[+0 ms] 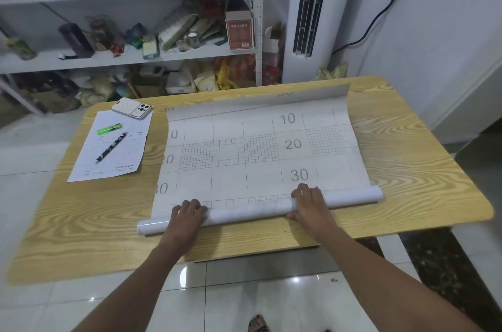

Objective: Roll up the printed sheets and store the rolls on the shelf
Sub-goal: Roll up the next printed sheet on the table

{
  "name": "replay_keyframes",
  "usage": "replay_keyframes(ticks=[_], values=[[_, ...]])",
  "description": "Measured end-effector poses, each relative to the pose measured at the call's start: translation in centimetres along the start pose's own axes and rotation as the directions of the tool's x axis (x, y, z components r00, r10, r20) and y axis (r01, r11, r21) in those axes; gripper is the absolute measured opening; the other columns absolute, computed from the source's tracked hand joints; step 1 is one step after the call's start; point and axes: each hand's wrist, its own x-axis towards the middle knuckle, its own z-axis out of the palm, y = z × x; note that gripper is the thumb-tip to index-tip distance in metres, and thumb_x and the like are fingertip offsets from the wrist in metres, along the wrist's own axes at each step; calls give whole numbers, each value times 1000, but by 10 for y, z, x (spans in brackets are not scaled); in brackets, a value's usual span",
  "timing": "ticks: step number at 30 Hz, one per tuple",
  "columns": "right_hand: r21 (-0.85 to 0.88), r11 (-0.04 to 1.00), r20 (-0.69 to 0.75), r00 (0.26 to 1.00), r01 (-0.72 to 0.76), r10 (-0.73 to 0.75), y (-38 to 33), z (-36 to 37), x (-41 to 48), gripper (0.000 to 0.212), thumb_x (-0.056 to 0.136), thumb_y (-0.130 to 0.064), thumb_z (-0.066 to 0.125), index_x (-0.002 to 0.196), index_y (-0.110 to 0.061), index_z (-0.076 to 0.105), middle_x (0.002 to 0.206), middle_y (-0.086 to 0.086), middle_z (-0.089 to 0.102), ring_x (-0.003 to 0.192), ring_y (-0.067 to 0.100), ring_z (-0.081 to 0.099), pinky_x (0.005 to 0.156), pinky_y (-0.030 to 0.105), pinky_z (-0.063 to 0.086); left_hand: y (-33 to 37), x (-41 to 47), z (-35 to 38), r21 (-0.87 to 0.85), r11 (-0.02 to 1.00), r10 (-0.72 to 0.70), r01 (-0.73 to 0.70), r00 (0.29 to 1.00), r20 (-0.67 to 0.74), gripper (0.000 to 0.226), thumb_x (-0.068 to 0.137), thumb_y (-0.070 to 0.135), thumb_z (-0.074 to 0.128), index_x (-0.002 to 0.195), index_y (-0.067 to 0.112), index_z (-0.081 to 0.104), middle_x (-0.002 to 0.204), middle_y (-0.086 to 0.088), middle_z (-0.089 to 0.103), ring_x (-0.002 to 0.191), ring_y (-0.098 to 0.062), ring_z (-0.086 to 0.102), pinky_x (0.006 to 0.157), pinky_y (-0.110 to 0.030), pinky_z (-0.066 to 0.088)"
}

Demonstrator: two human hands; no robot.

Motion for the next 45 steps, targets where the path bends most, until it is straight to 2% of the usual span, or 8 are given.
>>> replay_keyframes(ticks=[4, 7, 10, 18, 25, 32, 39, 45], values=[[19, 1000, -27, 1000, -9, 10, -1, -7, 1, 50, 48, -32, 90, 88, -12, 67, 105, 13, 62, 85, 36, 59, 84, 50, 48, 4, 1, -1, 9, 1000, 21, -21, 1000, 16, 53, 49, 25, 86, 94, 14, 62, 82, -7, 59, 70, -25, 59, 62, -39, 52], [-16, 1000, -27, 1000, -14, 14, -1, -12, 1, 42, 52, -28, 89, 88, -18, 69, 101, 7, 63, 83, 32, 59, 80, 49, 50, 4, 0, 1, -16, 1000, 23, -22, 999, 34, 71, 47, 40, 87, 104, 14, 53, 83, -6, 60, 69, -24, 60, 60, -39, 52], [-44, 999, -23, 1000, 4, -5, 0, -12, 1, 42, 57, -30, 86, 93, -20, 67, 93, 3, 63, 80, 28, 59, 79, 45, 50, 5, -1, 3, -96, 995, -14, 19, 998, 57, 79, 43, 27, 89, 109, 12, 48, 89, -10, 60, 69, -25, 59, 58, -37, 52], [129, 991, -50, 999, 22, -16, -3, -14, 6, 34, 88, -32, 59, 119, -17, 55, 108, 7, 62, 100, 30, 54, 96, 44, 37, 2, 0, 6, -194, 980, -41, 51, 998, 53, 39, 63, 16, 79, 93, 14, 54, 86, -8, 57, 69, -27, 56, 64, -37, 47], [48, 996, -53, 996, 70, -68, 1, -11, 10, 43, 64, -38, 80, 95, -12, 64, 103, 7, 63, 95, 31, 61, 94, 35, 28, -6, 1, 11, -42, 999, 8, -7, 1000, 14, 58, 51, 18, 86, 96, 22, 51, 84, 4, 58, 78, -16, 45, 65, -32, 50], [-3, 998, -36, 997, 70, -70, -5, -12, 11, 28, 72, -25, 77, 93, -10, 67, 98, 9, 63, 89, 33, 60, 80, 42, 50, -5, -3, 13, -33, 999, 0, 4, 994, 109, 92, 37, 8, 90, 117, 19, 46, 86, 6, 61, 75, -15, 55, 63, -27, 51], [89, 995, -88, 995, 48, -40, -9, -14, 9, 37, 69, -15, 80, 102, -13, 63, 92, 6, 65, 84, 31, 61, 79, 40, 51, 4, 1, -1, -220, 974, -22, 49, 992, 126, 70, 58, 18, 85, 118, 6, 51, 110, -17, 58, 85, -33, 60, 75, -42, 51], [118, 991, -60, 996, 68, -61, -3, -14, 8, 36, 73, -32, 75, 102, -13, 63, 98, 5, 65, 93, 30, 59, 91, 39, 42, -2, 2, 1, -233, 972, 3, 30, 990, 138, 53, 58, 14, 83, 97, 14, 46, 92, -12, 56, 67, -26, 55, 59, -38, 48]])
